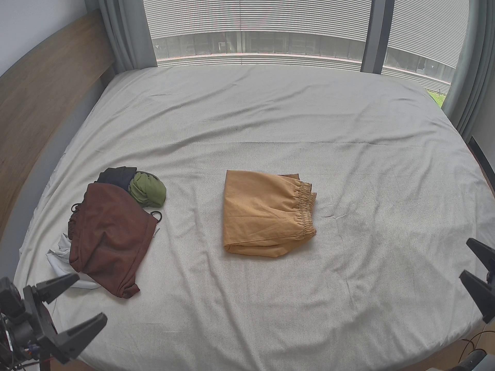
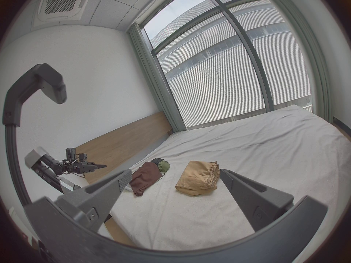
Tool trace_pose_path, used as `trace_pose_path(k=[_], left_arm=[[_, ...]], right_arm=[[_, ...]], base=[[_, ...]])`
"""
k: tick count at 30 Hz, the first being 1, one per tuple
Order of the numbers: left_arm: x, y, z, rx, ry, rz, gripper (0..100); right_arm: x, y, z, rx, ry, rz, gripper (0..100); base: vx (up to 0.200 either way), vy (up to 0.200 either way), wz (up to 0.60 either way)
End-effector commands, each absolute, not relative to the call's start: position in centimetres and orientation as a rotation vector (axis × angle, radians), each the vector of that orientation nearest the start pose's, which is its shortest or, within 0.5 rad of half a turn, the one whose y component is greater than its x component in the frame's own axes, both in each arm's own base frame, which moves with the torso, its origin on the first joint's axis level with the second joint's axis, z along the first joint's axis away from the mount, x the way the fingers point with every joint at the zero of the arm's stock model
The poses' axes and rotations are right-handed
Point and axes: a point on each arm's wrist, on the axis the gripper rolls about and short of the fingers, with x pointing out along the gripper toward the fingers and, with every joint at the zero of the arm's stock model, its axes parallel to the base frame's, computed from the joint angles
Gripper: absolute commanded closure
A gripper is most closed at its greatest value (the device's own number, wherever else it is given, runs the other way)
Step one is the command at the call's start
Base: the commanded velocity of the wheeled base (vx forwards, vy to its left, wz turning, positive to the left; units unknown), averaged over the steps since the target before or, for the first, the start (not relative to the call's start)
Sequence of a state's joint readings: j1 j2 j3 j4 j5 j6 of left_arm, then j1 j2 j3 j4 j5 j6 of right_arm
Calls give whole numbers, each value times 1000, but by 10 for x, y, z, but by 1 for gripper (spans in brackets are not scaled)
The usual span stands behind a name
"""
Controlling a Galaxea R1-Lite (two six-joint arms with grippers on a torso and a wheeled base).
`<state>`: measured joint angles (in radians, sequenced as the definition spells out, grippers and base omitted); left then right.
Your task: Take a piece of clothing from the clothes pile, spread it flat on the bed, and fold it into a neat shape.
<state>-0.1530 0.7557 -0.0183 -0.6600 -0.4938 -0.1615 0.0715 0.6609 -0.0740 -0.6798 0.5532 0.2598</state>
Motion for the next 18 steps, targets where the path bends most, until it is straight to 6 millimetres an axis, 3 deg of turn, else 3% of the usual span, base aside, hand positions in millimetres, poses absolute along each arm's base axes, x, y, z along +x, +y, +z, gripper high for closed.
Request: trace_pose_path(k=[1, 5, 15, 18], left_arm=[[-1, -10, 124, -171, -4, -611, 0], [-14, -8, 111, -172, -8, -591, 0], [-22, -8, 105, -158, -75, -491, 0], [-20, -9, 98, -152, -63, -480, 0]], right_arm=[[-13, 12, 172, 170, -210, 608, 0], [-17, 12, 167, 171, -210, 607, 0], [-21, 12, 161, 172, -225, 602, 0], [-27, 12, 147, 175, -225, 596, 0]], base=[[0, 0, 0], [0, 0, 0], [0, 0, 0], [0, 0, 0]])
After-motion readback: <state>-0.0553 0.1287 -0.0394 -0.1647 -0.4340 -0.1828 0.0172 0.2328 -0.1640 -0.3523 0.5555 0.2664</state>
